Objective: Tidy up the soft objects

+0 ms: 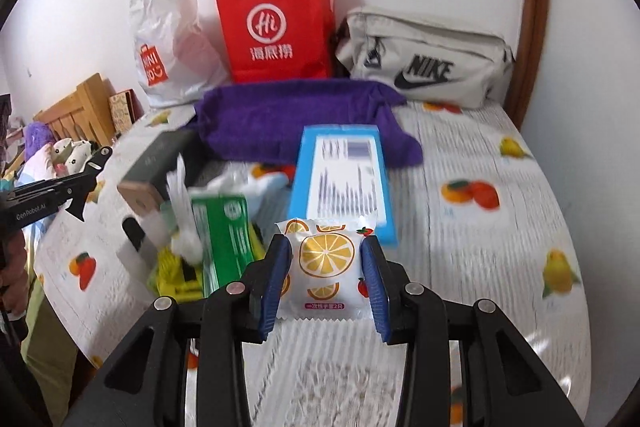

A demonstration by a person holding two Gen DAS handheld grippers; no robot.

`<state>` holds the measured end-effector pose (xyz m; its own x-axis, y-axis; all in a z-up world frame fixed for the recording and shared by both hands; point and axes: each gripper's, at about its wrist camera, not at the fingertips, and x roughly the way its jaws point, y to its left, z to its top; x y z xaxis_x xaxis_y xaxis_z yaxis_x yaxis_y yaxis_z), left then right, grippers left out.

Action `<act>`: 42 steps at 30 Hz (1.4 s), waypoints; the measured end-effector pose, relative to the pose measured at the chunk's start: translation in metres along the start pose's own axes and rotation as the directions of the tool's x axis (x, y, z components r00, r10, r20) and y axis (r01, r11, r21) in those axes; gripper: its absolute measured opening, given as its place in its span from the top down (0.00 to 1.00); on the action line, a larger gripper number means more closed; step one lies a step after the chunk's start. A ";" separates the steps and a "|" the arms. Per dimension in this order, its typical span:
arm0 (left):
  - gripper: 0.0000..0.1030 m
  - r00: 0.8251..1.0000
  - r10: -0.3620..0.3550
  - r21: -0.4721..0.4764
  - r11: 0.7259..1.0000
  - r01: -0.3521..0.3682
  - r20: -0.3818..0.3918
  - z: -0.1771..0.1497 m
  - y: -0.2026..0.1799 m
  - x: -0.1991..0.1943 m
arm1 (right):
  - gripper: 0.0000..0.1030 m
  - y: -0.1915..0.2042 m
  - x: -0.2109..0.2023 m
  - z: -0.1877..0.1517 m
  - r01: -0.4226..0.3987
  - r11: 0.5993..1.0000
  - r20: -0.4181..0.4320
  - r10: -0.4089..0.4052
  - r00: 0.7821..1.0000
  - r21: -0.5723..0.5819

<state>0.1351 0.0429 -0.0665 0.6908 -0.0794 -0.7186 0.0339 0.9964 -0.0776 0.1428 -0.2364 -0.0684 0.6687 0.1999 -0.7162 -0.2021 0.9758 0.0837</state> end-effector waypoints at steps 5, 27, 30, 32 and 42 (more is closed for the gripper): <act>0.84 1.000 0.006 -0.006 1.000 -0.006 -0.008 0.026 0.000 0.013 | 0.63 0.000 0.012 0.036 -0.025 0.999 0.023 0.026 0.999 -0.022; 0.84 0.997 -0.023 -0.023 1.000 0.021 -0.070 0.122 0.005 0.120 | 0.63 -0.016 0.129 0.144 -0.086 0.995 -0.026 0.085 0.996 -0.040; 0.84 0.996 -0.012 -0.025 1.000 0.010 -0.085 0.132 0.007 0.138 | 0.62 -0.020 0.147 0.150 -0.091 0.995 -0.048 0.089 0.995 -0.046; 0.84 0.996 -0.005 -0.030 1.000 0.002 -0.092 0.139 0.009 0.149 | 0.62 -0.022 0.160 0.154 -0.096 0.994 -0.063 0.093 0.994 -0.052; 0.84 0.985 -0.033 -0.077 0.997 0.020 -0.172 0.158 0.015 0.212 | 0.61 -0.031 0.214 0.161 -0.111 0.990 -0.169 0.094 0.981 -0.093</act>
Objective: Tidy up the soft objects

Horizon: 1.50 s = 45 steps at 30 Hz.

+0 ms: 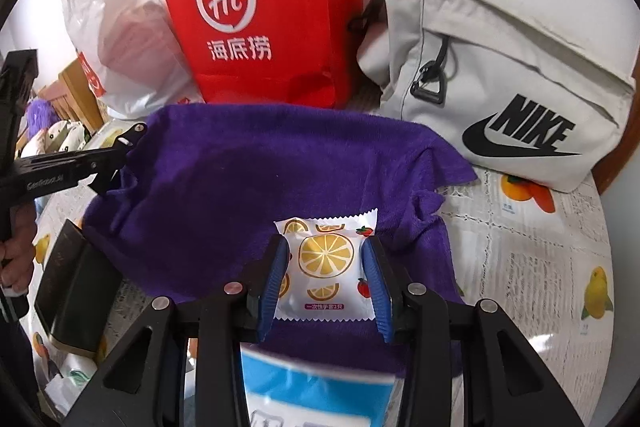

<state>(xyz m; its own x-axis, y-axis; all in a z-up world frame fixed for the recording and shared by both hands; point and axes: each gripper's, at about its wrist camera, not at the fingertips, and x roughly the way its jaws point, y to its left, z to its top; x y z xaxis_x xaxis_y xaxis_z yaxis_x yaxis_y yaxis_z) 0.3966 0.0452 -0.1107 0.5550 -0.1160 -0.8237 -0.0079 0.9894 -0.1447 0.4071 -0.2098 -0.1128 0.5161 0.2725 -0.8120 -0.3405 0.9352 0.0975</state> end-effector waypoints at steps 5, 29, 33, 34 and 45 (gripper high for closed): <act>0.84 0.999 0.011 -0.011 1.000 -0.011 -0.035 0.011 0.004 0.019 | 0.61 -0.003 0.017 0.005 0.005 1.000 -0.039 -0.006 0.999 -0.019; 0.53 0.998 0.021 -0.044 0.999 -0.023 -0.054 0.019 0.016 0.016 | 0.29 -0.007 0.012 0.010 -0.001 1.000 -0.054 0.001 0.999 0.013; 0.46 0.997 0.060 -0.038 0.997 -0.062 -0.044 0.009 0.016 -0.008 | 0.24 -0.002 -0.012 0.008 0.030 0.999 -0.014 -0.030 0.999 0.030; 0.46 0.997 0.071 -0.041 0.997 -0.072 -0.040 0.005 0.018 -0.015 | 0.24 -0.001 -0.018 0.006 0.042 0.998 -0.011 -0.041 0.999 0.036; 0.39 0.994 0.095 -0.031 0.995 -0.093 0.057 -0.054 0.025 -0.103 | 0.24 0.035 -0.097 -0.041 0.054 0.998 0.096 -0.056 0.994 0.029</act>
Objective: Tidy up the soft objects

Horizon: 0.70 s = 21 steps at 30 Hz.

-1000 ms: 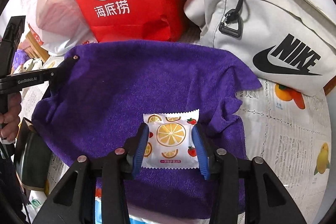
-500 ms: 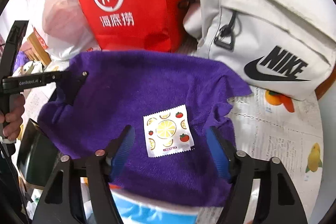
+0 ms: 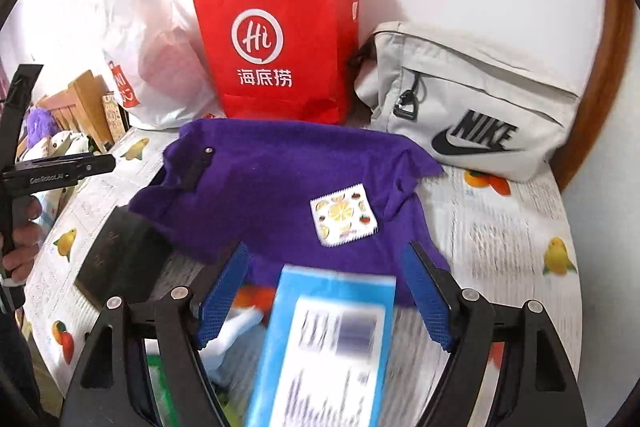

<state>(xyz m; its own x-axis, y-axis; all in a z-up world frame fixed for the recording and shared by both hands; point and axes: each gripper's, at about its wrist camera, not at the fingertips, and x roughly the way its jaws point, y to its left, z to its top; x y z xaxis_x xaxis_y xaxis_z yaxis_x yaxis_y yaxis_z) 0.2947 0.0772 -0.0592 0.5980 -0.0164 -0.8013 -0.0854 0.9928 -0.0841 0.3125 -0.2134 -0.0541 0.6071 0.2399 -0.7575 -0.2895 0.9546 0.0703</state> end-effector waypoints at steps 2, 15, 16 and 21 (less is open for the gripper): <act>0.39 1.000 -0.007 0.003 1.000 0.007 -0.007 -0.013 0.002 -0.012 | 0.24 0.005 -0.010 -0.012 -0.013 1.000 -0.011 0.014 1.000 0.009; 0.39 0.999 -0.039 -0.023 0.999 0.039 -0.013 -0.096 0.013 -0.055 | 0.48 0.075 -0.049 -0.098 -0.168 0.986 -0.043 0.168 0.985 -0.002; 0.39 0.999 -0.038 -0.024 0.999 0.038 -0.018 -0.101 0.014 -0.054 | 0.57 0.082 -0.046 -0.103 -0.174 0.985 -0.057 0.173 0.983 -0.016; 0.39 0.998 -0.044 -0.034 0.999 0.043 -0.046 -0.126 0.026 -0.050 | 0.69 0.101 -0.031 -0.121 -0.178 0.983 -0.102 0.173 0.980 -0.042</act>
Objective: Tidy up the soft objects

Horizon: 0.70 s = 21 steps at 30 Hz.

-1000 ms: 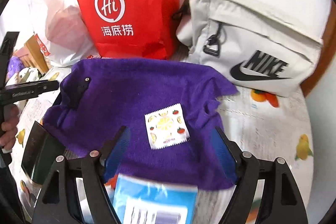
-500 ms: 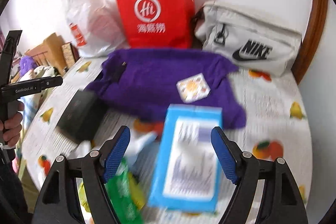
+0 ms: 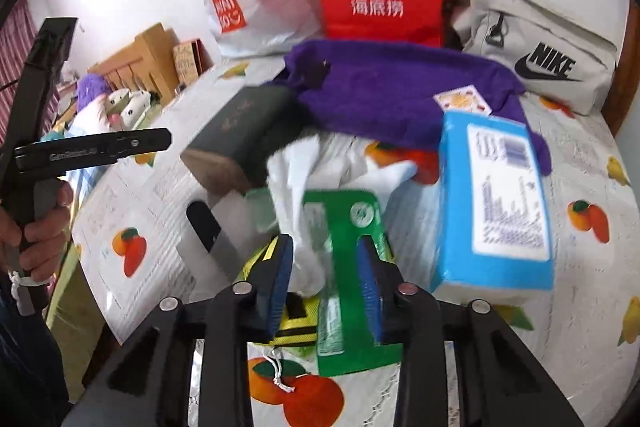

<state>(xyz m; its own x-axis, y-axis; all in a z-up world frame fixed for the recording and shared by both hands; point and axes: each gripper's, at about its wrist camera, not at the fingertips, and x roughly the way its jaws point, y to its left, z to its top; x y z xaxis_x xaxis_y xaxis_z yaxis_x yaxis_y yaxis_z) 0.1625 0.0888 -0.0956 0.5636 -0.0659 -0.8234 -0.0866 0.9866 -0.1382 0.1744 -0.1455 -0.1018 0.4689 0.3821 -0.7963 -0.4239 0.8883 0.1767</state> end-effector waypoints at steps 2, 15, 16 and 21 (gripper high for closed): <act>0.39 1.000 -0.004 -0.008 1.000 0.004 -0.006 -0.006 0.004 0.001 | 0.69 0.002 0.002 -0.003 0.002 1.000 -0.007 -0.002 1.000 0.003; 0.39 0.998 -0.054 -0.023 0.998 0.054 -0.020 -0.023 0.013 0.002 | 0.86 0.022 0.015 -0.007 0.015 0.998 -0.041 -0.018 0.999 -0.068; 0.39 0.998 -0.055 -0.022 0.998 0.055 -0.020 -0.024 0.013 0.001 | 0.86 0.023 0.010 -0.008 0.022 0.997 -0.026 -0.024 0.999 -0.075; 0.39 0.998 -0.056 -0.004 0.998 0.056 -0.025 -0.033 0.006 0.000 | 0.87 0.020 -0.014 -0.010 -0.021 0.999 0.040 0.023 0.999 -0.040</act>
<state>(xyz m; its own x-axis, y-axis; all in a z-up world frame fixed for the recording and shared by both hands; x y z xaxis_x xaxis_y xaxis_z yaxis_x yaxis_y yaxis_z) 0.1350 0.0897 -0.1141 0.5471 -0.1251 -0.8276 -0.0578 0.9808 -0.1865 0.1516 -0.1353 -0.0925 0.4895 0.4122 -0.7684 -0.4642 0.8692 0.1706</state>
